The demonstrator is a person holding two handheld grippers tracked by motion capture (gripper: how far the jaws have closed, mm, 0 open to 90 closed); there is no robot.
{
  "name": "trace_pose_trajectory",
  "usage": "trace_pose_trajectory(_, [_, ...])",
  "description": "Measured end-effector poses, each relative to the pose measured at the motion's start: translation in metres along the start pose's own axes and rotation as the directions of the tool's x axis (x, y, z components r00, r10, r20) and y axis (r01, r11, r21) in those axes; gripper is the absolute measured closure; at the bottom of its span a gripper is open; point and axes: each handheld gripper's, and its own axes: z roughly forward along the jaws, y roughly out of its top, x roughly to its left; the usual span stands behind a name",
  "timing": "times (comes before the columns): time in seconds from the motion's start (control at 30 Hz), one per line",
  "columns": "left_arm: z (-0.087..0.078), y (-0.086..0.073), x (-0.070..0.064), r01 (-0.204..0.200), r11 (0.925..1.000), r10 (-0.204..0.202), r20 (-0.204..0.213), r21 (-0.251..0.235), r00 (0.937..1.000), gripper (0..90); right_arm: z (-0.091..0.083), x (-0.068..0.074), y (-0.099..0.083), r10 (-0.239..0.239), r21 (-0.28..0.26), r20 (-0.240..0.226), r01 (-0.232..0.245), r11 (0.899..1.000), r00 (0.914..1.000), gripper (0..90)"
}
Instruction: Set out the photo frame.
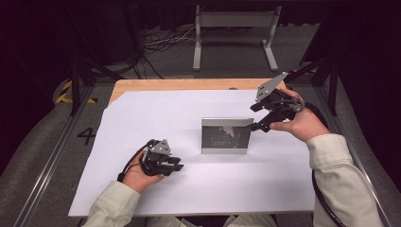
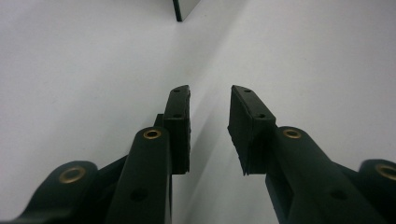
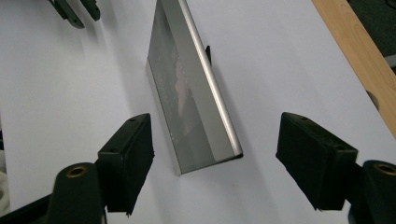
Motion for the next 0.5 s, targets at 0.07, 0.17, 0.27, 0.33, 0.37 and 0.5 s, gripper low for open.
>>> trace_pose_trajectory(0.07, [-0.001, -0.001, 0.001, 0.002, 1.0000, -0.002, -0.008, -0.005, 1.0000, 69.6, -0.006, 0.001, -0.004, 0.010, -0.009, 0.010, -0.010, 1.000, 0.9999, 26.8])
trace_pose_trajectory(0.17, [-0.003, 0.000, 0.002, 0.003, 0.9999, -0.003, -0.016, -0.014, 0.9999, 69.5, -0.013, 0.003, -0.011, 0.026, -0.015, 0.025, -0.025, 1.000, 0.9994, 26.8])
trace_pose_trajectory(0.27, [-0.004, 0.000, 0.002, 0.002, 0.9998, -0.002, -0.016, -0.020, 0.9999, 69.4, -0.018, 0.005, -0.016, 0.036, -0.028, 0.037, -0.035, 0.999, 0.9986, 26.9])
trace_pose_trajectory(0.33, [-0.004, 0.000, 0.003, 0.004, 0.9998, -0.005, -0.016, -0.019, 0.9999, 69.3, -0.022, 0.007, -0.020, 0.038, -0.032, 0.048, -0.037, 0.999, 0.9981, 26.9])
trace_pose_trajectory(0.37, [-0.004, 0.000, 0.003, 0.004, 0.9998, -0.005, -0.016, -0.019, 0.9999, 69.3, -0.022, 0.007, -0.020, 0.038, -0.032, 0.048, -0.037, 0.999, 0.9981, 26.9])
trace_pose_trajectory(0.5, [-0.004, 0.000, 0.004, 0.006, 0.9996, -0.006, -0.021, -0.027, 0.9998, 69.4, -0.029, 0.008, -0.027, 0.045, -0.034, 0.060, -0.043, 0.998, 0.9972, 26.8])
